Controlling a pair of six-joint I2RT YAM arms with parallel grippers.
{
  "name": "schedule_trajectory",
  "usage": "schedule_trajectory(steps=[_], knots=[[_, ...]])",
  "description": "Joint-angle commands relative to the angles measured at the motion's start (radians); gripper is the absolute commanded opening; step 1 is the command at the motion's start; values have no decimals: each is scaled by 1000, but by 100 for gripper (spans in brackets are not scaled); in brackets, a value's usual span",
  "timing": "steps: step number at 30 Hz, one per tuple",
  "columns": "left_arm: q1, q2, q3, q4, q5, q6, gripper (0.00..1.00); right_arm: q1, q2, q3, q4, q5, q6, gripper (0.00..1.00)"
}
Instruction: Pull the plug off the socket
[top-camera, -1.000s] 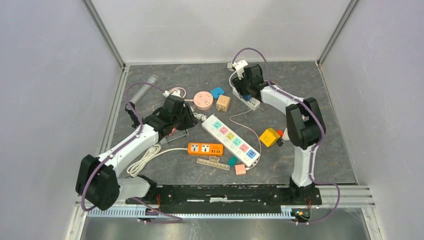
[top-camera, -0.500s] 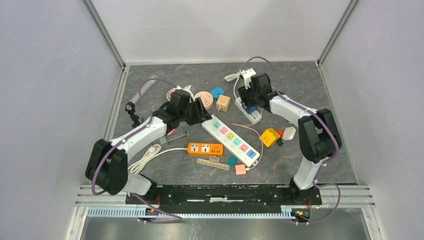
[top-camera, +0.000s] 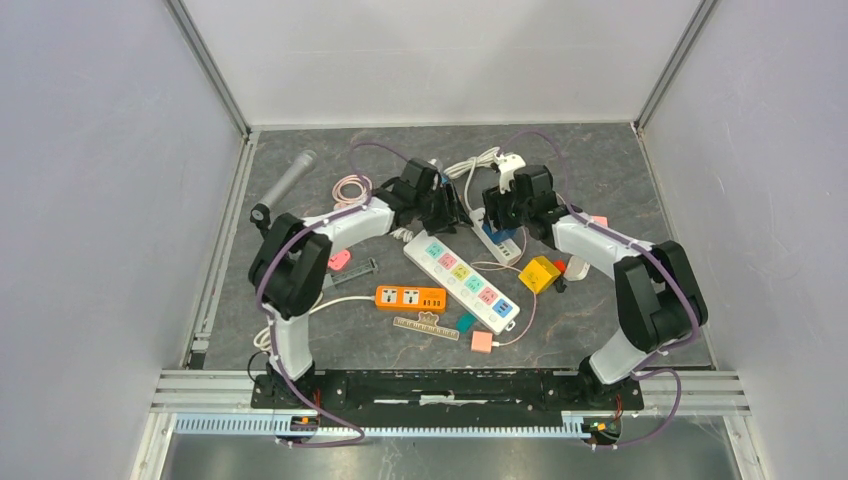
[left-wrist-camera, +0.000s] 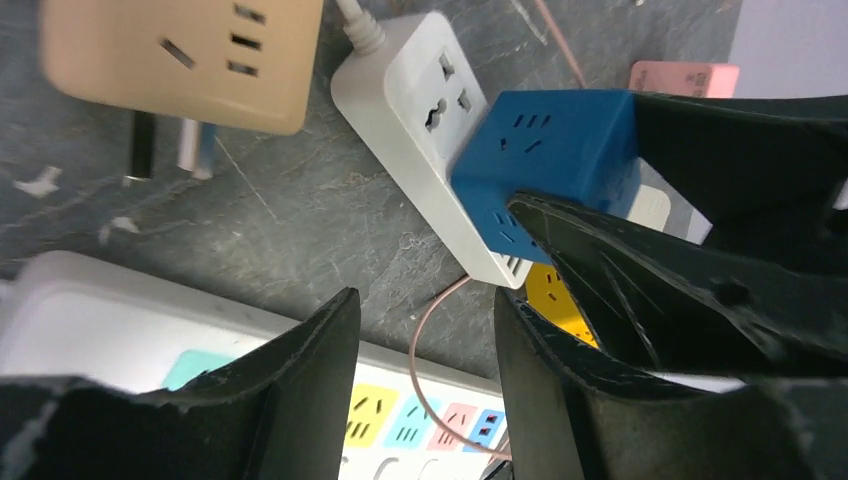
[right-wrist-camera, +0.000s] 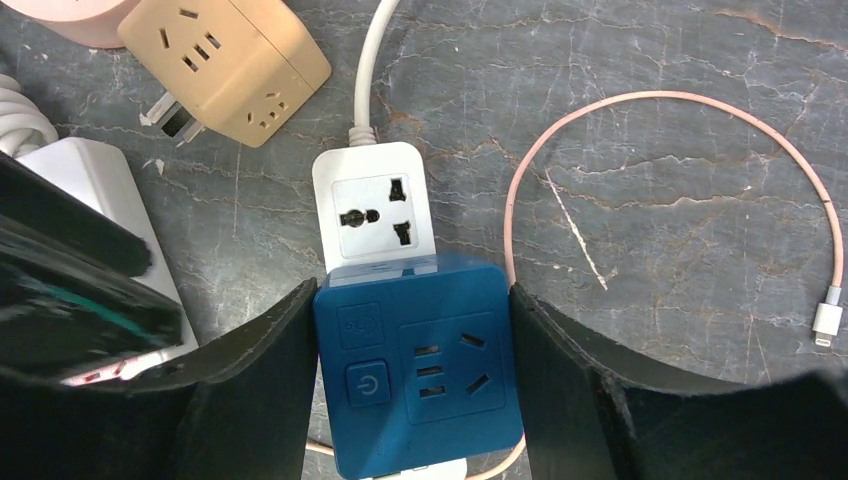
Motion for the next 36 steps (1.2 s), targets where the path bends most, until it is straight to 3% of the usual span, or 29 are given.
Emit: schedule_trajectory(steps=[1,7,12,17,23,28,36], knots=[[-57,65,69,2,-96,-140,59,6,-19,-41,-11,-28,55,38],[-109,155,156,-24,-272,-221,58,6,-31,-57,7,-20,66,29],[-131,235,222,-1,-333,-249,55,8,-44,-67,15,-31,72,21],[-173,280,206,4,-421,-258,47,6,-42,-69,17,-38,75,0],[-188,238,134,104,-440,-245,45,6,-55,-78,18,-52,63,0],[-193,117,-74,281,-590,-316,47,4,-90,-124,68,-84,85,0],[-195,97,-170,487,-554,-270,57,5,-80,-149,70,-102,68,0]])
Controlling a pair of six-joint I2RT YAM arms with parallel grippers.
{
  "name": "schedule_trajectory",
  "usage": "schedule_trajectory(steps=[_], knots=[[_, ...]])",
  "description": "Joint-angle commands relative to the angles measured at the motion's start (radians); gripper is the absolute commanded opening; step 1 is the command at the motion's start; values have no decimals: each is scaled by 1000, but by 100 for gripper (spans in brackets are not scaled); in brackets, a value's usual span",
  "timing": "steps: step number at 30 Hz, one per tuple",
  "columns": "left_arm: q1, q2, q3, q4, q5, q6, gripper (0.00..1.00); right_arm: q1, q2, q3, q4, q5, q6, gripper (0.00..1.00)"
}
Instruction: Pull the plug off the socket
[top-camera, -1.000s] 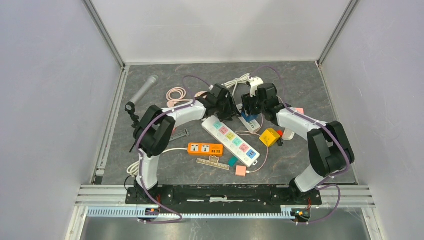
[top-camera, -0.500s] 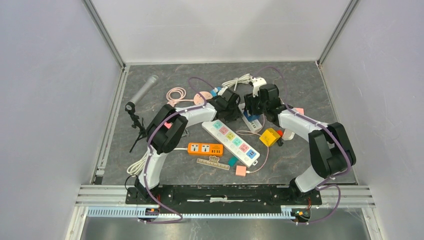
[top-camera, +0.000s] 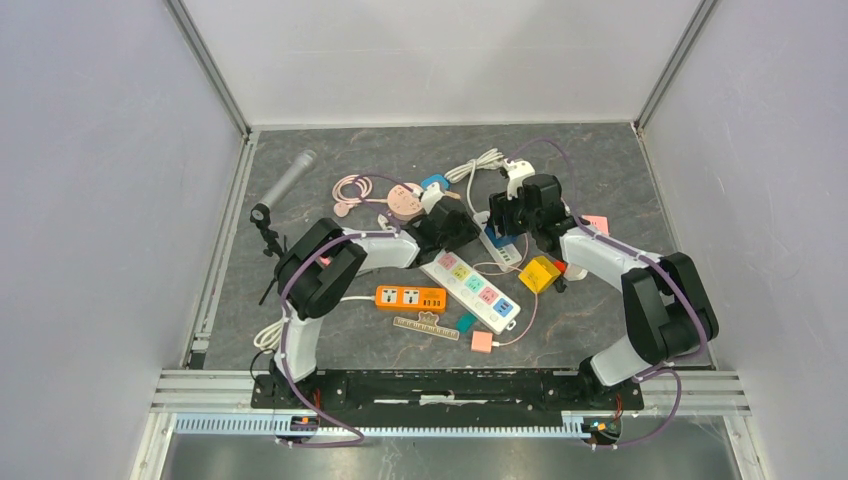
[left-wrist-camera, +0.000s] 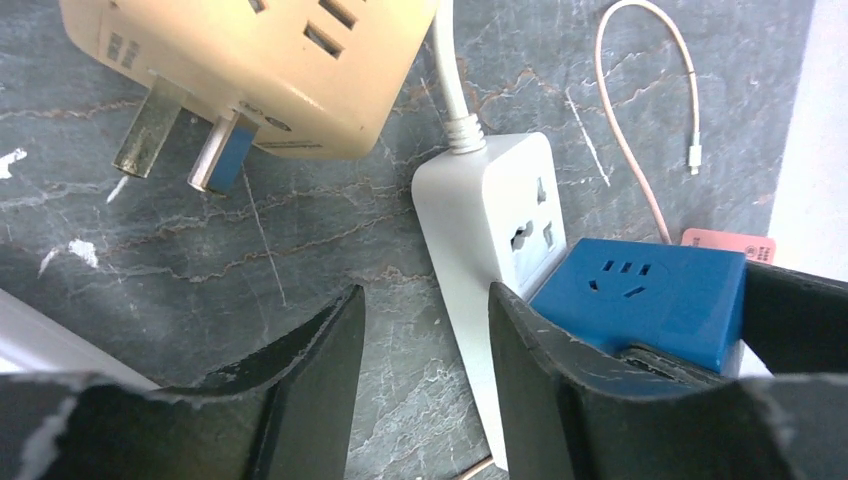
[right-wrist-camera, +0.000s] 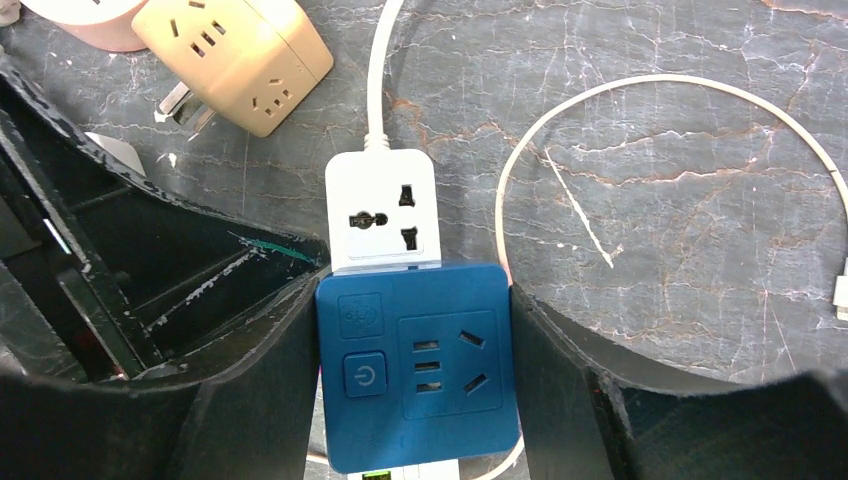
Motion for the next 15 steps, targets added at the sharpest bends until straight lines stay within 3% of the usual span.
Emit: schedule_trajectory(steps=[1,9,15], knots=[[-4,-38,-54,172,-35,-2,58,16,-2,-30,-32,-76,22,0],[-3,-35,-60,190,-57,-5,67,16,2,-29,-44,-81,2,0],[-3,30,84,-9,-36,-11,57,15,-9,-4,-45,-86,-10,0]])
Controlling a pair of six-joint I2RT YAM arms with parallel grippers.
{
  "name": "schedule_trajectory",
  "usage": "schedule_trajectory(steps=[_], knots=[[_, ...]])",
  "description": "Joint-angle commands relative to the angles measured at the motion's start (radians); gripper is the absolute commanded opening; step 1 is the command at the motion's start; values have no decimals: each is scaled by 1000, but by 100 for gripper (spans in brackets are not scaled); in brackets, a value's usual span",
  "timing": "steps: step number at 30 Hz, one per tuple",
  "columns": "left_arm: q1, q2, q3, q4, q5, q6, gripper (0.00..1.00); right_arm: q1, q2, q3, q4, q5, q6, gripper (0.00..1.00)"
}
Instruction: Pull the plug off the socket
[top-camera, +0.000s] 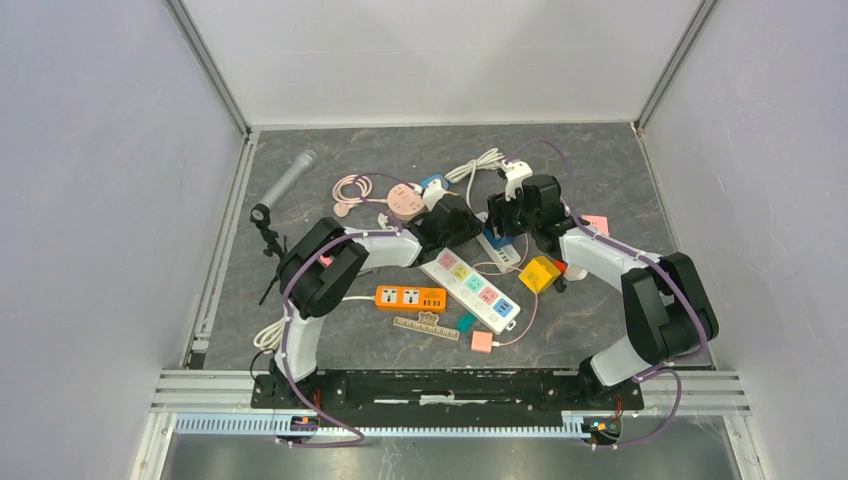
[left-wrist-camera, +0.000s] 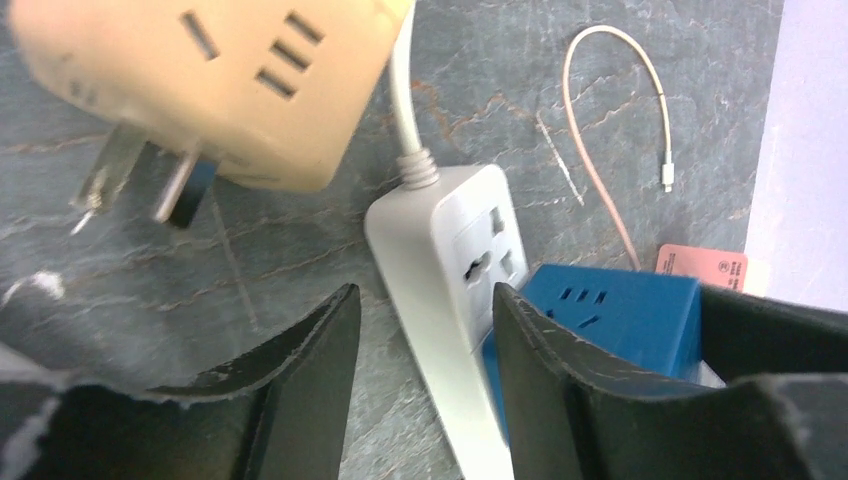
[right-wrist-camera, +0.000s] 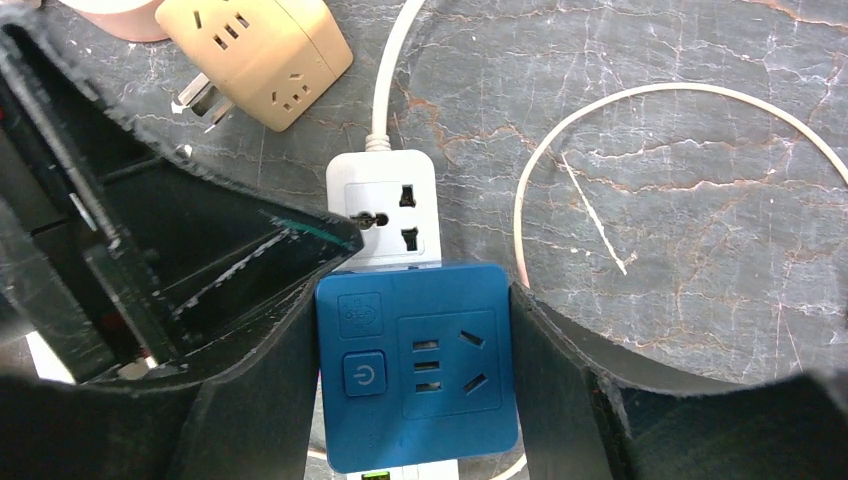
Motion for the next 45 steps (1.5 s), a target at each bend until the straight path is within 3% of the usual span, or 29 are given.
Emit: schedule_trajectory(steps=[1,8,13,22,23,26,28,30,33,38,42,45], knots=[[-3,44,123,-126,-7,-11,53,15,-15,9,-54,-70,3,0],[-3,55,138,-139,13,-14,38,12,-23,121,-140,-112,30,0],[-3,62,146,-148,27,-9,33,5,7,152,-182,-120,42,0],[-4,71,156,-153,46,-9,31,41,-2,75,-156,-26,-142,0],[-4,72,156,-153,48,-10,31,41,0,70,-158,-23,-137,7],[-5,71,154,-153,53,-12,31,40,0,44,-154,-17,-110,44],[-5,71,154,-152,60,-12,32,39,-1,25,-158,-16,-103,59],[-4,71,153,-152,64,-9,33,38,-7,10,-165,-29,-103,69],[-5,71,154,-149,65,-9,33,28,-15,-13,-157,-69,-106,73],[-3,72,154,-149,67,-9,33,24,3,5,-172,-90,-126,68],[-4,71,153,-149,65,-11,33,24,-14,2,-126,-96,-121,42],[-3,73,155,-156,64,-14,32,24,-46,3,-92,-96,-102,14]])
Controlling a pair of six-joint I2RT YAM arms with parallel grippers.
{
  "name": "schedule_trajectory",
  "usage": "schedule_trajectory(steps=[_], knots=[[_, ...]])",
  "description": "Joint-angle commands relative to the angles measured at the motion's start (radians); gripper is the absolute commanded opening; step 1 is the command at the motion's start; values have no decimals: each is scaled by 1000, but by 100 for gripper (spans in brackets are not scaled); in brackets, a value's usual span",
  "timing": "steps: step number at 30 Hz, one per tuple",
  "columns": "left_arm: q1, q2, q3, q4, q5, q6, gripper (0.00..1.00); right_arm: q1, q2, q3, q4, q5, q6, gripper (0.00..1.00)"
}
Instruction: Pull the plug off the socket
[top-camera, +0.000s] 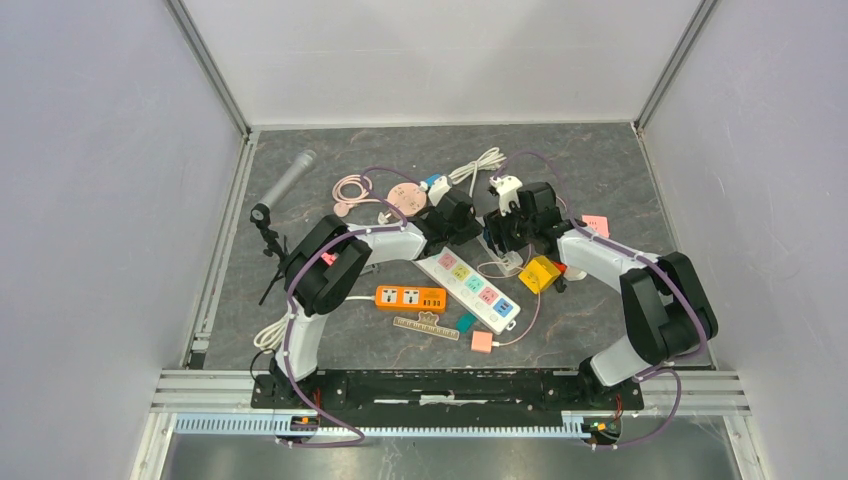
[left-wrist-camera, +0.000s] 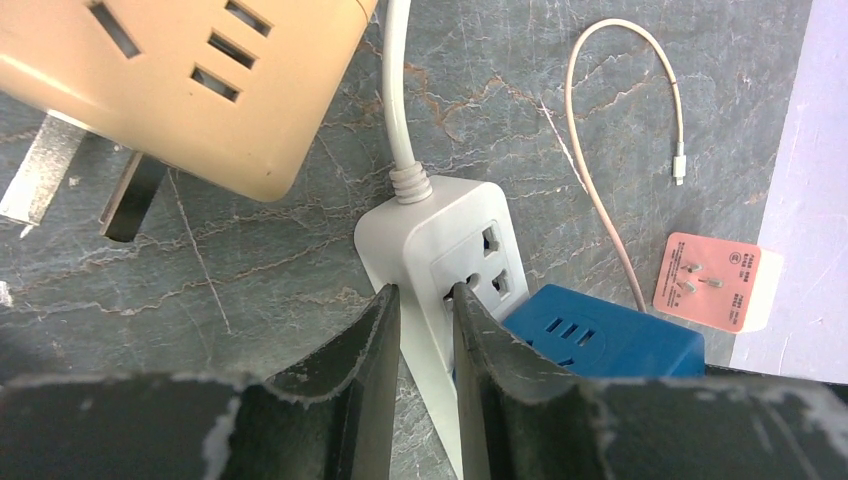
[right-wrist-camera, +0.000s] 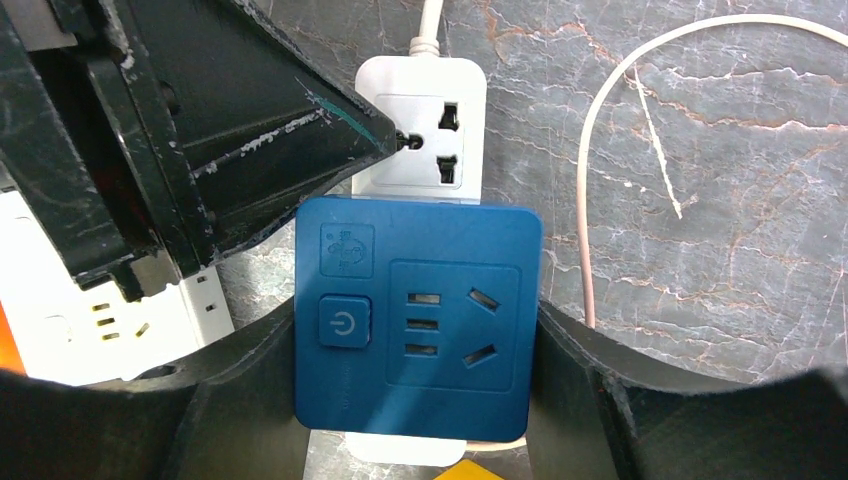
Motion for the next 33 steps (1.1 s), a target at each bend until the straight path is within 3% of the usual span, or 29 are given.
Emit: schedule_trajectory(steps=[1,9,17,29,33], knots=[[-5,24,30,-9,14,-12,31,3,-58,14,63,-53,22,3],[-5,27,32,-10,22,-14,29,-44,-50,30,85,-186,163,0],[-6,25,27,-10,20,-21,28,25,-51,-21,104,12,-24,0],[-6,21,19,-3,18,-28,28,-24,13,80,-5,-155,158,0],[-6,20,17,-3,19,-28,28,10,9,53,16,-68,52,0]])
